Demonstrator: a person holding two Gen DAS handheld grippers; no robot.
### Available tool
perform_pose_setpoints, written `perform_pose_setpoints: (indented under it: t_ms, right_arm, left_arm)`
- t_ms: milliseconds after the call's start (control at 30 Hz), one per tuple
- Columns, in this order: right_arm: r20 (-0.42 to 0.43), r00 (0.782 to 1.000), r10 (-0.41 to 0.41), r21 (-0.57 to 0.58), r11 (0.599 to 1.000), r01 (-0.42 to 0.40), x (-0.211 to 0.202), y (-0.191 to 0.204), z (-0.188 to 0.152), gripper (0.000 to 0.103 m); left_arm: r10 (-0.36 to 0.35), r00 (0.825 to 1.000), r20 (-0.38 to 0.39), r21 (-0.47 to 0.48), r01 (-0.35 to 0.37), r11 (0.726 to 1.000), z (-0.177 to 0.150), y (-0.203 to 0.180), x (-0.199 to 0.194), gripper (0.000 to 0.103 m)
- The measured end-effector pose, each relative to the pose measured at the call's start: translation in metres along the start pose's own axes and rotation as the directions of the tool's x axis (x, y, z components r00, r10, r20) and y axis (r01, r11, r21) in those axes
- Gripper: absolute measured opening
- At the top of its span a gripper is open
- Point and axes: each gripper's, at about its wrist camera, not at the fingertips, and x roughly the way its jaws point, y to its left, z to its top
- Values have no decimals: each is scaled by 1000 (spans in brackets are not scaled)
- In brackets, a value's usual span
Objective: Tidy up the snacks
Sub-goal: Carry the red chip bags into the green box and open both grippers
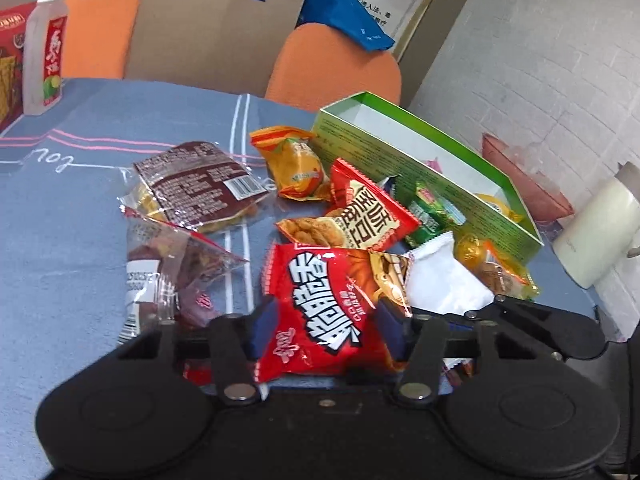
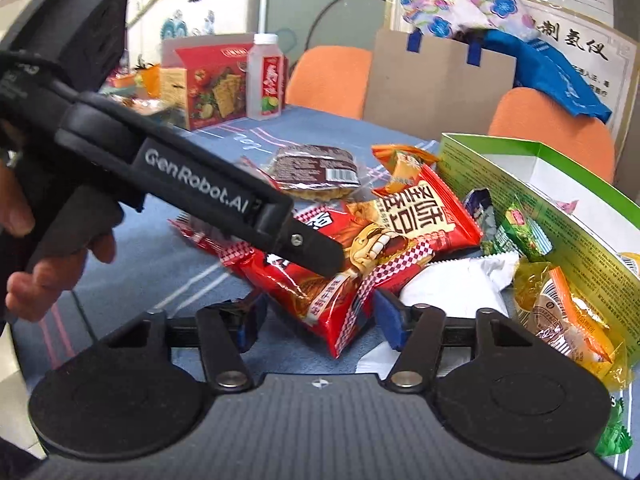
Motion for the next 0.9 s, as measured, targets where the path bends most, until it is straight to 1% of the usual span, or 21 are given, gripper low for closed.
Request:
perform_pose_setpoints:
  t_ms: [33, 100, 200, 267, 367, 500, 600, 700, 833, 900]
  right_arm:
    - [0, 1000, -2, 11, 1000, 2, 0, 0, 0, 81]
    - [3, 1000, -7, 27, 1000, 7, -5, 0, -1, 76]
    - [17, 1000, -23, 18, 1000, 23, -15, 0, -2, 75]
    - [39, 999, -32, 26, 999, 31, -23, -2, -2, 75]
    - [101, 993, -58, 35, 998, 55, -41, -10, 4, 75]
    - [178, 977, -114, 42, 993, 108, -60, -27, 15, 75]
    - [215, 964, -159, 60, 987, 149, -66, -46, 20, 75]
    - [236, 950, -206, 72, 978, 194, -66, -68, 24, 75]
    - [242, 934, -261, 95, 965, 245, -63, -97, 28, 75]
    - [236, 931, -279, 116, 959, 259, -60, -112, 27, 75]
  left_arm:
    - [-1, 1000, 5, -3, 1, 1000, -1, -1, -3, 91]
    - [15, 1000, 11, 12, -15, 1000, -2, -5, -7, 90]
    - [-5, 1000, 26, 2, 5, 1000, -3, -9, -14, 89]
    - [-26, 998, 53, -8, 26, 1000, 0, -14, -21, 89]
    - [-59, 993, 99, 12, 58, 998, 12, -27, -32, 89]
    - [-99, 984, 146, 72, 89, 993, 38, -53, -34, 89]
    - [-123, 979, 163, 113, 106, 988, 57, -73, -26, 89]
    - [-148, 976, 160, 132, 127, 983, 76, -89, -7, 89]
    - [-175, 974, 147, 167, 150, 974, 95, -112, 21, 89]
    - [-183, 974, 133, 170, 160, 972, 103, -119, 38, 89]
